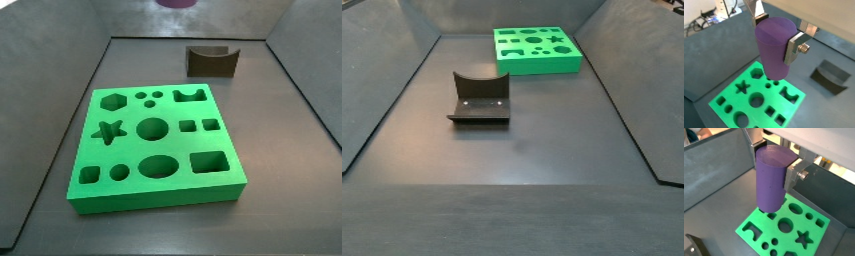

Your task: Insert the round object.

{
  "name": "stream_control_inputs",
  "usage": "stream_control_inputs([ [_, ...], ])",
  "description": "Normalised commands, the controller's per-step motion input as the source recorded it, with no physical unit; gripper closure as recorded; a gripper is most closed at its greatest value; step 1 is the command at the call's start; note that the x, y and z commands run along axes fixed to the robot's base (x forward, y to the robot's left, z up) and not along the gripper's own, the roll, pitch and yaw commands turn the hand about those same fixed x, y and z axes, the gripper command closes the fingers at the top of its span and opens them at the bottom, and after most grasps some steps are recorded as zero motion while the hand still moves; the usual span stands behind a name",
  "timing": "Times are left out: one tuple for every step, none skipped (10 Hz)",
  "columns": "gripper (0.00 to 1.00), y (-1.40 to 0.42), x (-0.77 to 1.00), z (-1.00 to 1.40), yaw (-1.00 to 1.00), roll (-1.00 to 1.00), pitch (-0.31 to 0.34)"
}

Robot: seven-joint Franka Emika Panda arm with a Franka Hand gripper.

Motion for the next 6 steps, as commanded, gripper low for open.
stream_control_inputs([
  [1.0,-0.33,-0.64,-0.87,-0.01,-0.12,0.074],
  [1.0,-0.37,-0.66,-0.82,0.0,-0.14,0.099],
  [1.0,-0.44,-0.47,-0.9,0.0,-0.11,0.013],
  [1.0,-0.27,-0.2,-0.89,0.0,-0.1,-0.007],
  [1.0,-0.08,0.0,-0.74,-0.12,-0.17,0.0],
  [1.0,-0.01,0.4,-0.62,-0.2,-0.18,0.074],
])
